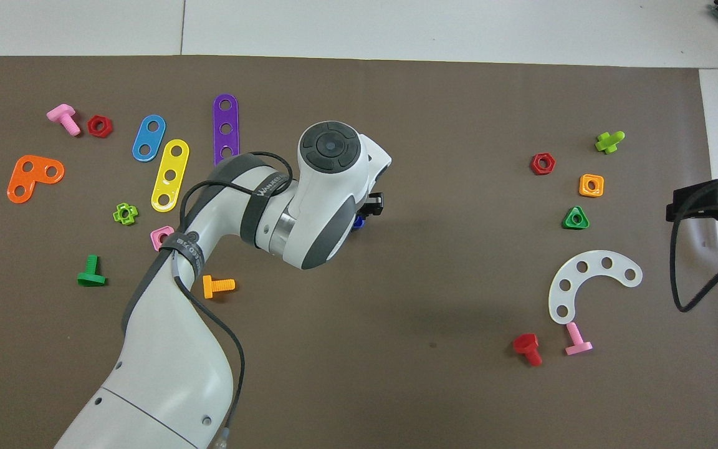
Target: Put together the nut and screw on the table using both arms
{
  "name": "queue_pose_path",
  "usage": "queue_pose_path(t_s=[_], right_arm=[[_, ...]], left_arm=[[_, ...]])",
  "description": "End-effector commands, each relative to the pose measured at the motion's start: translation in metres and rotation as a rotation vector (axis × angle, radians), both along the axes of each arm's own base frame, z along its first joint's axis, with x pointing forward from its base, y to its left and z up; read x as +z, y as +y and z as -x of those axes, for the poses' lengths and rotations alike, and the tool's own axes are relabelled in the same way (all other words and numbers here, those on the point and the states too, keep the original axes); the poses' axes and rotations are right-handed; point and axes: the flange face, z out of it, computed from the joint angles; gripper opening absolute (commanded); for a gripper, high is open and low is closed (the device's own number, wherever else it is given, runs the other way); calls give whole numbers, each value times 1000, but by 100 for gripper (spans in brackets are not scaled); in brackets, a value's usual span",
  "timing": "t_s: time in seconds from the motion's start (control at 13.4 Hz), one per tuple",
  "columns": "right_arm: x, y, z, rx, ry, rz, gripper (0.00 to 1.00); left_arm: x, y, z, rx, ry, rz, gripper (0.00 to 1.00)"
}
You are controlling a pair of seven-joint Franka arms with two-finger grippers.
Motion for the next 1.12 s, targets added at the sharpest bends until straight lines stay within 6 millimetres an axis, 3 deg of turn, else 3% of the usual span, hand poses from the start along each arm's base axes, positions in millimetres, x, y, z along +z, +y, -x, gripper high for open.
queue_pose_path(t_s=[0.0, 0.3, 0.52, 0.75, 0.97, 1.05], right_arm=[[1, -3, 8, 17, -4, -13, 100], [1, -3, 8, 17, -4, -13, 100], [1, -3, 8, 15, -4, -13, 100], [1, -3, 8, 17, -4, -13, 100], [1, -3, 8, 15, -4, -13, 100], [1, -3, 8, 15, -4, -13, 100]], left_arm=[[80, 72, -4, -17, -11, 24, 78], [130, 225, -14, -109, 42, 23, 77], [149, 301, -3, -174, 72, -5, 77], [177, 344, 26, -172, 44, -23, 77], [202, 353, 52, -162, 56, -50, 78], [210, 353, 58, -166, 51, -61, 84]])
